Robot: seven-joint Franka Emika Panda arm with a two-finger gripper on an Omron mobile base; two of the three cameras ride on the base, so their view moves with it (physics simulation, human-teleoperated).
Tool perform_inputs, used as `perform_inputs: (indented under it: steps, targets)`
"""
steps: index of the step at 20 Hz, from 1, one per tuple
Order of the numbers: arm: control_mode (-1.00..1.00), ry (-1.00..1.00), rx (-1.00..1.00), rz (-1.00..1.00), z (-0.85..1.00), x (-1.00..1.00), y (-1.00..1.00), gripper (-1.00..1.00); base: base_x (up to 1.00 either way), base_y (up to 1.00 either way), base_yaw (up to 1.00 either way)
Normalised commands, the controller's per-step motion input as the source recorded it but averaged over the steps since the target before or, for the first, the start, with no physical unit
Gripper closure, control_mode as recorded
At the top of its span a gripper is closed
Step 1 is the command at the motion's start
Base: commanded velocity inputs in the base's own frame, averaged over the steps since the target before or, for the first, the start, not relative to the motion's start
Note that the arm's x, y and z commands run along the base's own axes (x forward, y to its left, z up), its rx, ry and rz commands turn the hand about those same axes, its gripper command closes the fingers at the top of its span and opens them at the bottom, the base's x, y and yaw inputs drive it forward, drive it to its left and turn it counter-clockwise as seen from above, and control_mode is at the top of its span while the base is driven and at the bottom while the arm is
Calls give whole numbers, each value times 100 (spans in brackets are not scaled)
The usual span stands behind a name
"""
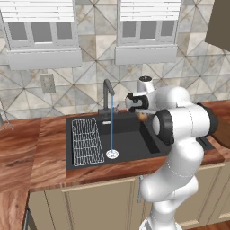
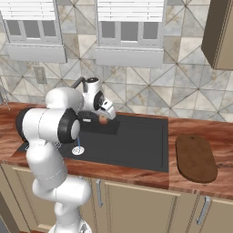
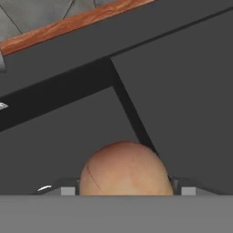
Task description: Pick the peach from the sink and place it on the cutting board to airdry. Then turn off the sink faucet.
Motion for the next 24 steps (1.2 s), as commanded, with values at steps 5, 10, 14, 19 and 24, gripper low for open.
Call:
perform_inputs:
  steps: [5,10,14,19,24]
  targets:
    - [-100,6,0,0,56,-1,-22,100,0,0,0]
    - [-100,3,0,0,37,-3,-46,100,0,0,0]
    - [-100,0,0,1,20,-11,-59,100,0,0,0]
    - [-100,-3,0,1,5,-16,-59,100,0,0,0]
    - [-100,-1,0,0,0,-3,-61,100,0,0,0]
